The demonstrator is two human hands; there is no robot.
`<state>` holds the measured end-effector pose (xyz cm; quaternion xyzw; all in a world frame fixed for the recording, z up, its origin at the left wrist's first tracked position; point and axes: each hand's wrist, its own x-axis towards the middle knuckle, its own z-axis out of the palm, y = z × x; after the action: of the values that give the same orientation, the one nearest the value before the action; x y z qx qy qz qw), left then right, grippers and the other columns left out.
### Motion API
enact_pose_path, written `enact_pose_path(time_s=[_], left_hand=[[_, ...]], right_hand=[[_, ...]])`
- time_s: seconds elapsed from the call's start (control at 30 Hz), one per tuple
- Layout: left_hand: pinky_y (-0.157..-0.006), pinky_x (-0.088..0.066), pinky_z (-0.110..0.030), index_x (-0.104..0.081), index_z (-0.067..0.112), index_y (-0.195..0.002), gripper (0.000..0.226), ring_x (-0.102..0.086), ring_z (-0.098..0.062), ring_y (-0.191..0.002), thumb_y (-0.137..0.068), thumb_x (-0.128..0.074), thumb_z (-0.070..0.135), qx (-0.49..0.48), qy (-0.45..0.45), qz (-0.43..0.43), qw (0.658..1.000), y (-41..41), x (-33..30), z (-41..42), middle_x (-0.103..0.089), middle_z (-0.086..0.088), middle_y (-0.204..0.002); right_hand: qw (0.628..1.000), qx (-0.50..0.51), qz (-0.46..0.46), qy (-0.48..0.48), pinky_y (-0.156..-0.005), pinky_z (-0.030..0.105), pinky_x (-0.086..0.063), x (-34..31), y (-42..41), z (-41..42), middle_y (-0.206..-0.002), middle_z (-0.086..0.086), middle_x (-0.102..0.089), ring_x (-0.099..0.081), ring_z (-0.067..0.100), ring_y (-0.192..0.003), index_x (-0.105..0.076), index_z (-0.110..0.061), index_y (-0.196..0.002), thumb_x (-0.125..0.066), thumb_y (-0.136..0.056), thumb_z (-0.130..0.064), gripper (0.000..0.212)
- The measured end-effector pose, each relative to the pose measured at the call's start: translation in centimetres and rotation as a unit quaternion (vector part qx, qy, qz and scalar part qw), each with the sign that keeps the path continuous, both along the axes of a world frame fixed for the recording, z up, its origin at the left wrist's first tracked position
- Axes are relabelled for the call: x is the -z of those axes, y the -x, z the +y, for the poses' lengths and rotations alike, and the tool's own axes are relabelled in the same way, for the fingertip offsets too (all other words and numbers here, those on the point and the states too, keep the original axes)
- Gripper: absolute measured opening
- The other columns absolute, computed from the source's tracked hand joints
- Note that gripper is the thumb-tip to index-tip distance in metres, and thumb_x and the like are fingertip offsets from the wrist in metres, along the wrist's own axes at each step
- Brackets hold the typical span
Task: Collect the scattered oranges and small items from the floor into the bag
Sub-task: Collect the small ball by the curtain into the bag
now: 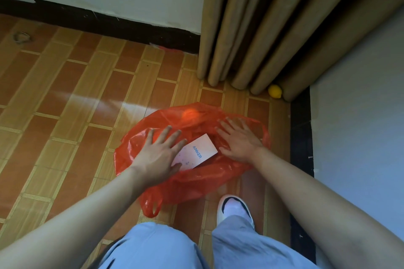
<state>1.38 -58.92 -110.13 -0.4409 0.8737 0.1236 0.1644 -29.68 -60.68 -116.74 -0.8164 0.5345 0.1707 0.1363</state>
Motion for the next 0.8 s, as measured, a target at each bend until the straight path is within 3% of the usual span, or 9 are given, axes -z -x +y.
enact_pose_path(time_s=[0.2, 0.43, 0.63, 0.8], left_hand=[[-0.124, -0.002, -0.066, -0.011, 0.029, -0.165, 0.089, 0.011, -0.030, -0.159, -0.094, -0.047, 0.070, -0.015, -0.032, -0.036, 0.999, 0.9, 1.1, -1.0, -0.002, -0.002, -0.174], [-0.125, -0.003, -0.065, -0.019, 0.030, -0.163, 0.084, 0.009, -0.028, -0.159, -0.094, -0.043, 0.071, -0.022, -0.015, 0.027, 0.999, 3.3, 0.2, -0.9, -0.006, 0.000, -0.173], [-0.125, -0.009, -0.064, -0.021, 0.031, -0.162, 0.080, 0.001, -0.029, -0.159, -0.096, -0.041, 0.069, -0.035, -0.006, 0.074, 0.997, 6.6, -1.2, -3.4, -0.010, 0.001, -0.172], [-0.125, -0.014, -0.062, -0.022, 0.031, -0.162, 0.078, -0.005, -0.030, -0.158, -0.096, -0.039, 0.070, -0.033, 0.011, 0.118, 0.992, 9.7, -2.3, -5.4, -0.017, 0.001, -0.171]], right_hand=[[0.998, 0.051, -0.028, -0.001, -0.127, 0.055, -0.005, -0.4, 0.8, 0.6, -0.174, 0.000, -0.007, -0.001, 0.023, -0.160, -0.017, -0.028, -0.165, -0.027, -0.097, -0.063, 0.077], [0.984, 0.115, -0.113, 0.073, -0.126, 0.049, -0.015, -1.9, 0.9, 0.2, -0.171, -0.002, -0.021, -0.018, 0.021, -0.157, -0.031, -0.029, -0.161, -0.036, -0.100, -0.056, 0.067], [0.957, 0.231, -0.140, 0.102, -0.125, 0.046, -0.011, -2.5, 3.6, -2.0, -0.170, 0.001, -0.021, -0.015, 0.021, -0.157, -0.031, -0.028, -0.161, -0.038, -0.105, -0.050, 0.060], [0.910, 0.347, -0.158, 0.162, -0.118, 0.055, -0.034, -2.0, 8.4, -6.1, -0.163, 0.003, -0.035, -0.034, 0.026, -0.149, -0.040, -0.025, -0.155, -0.042, -0.098, -0.046, 0.061]])
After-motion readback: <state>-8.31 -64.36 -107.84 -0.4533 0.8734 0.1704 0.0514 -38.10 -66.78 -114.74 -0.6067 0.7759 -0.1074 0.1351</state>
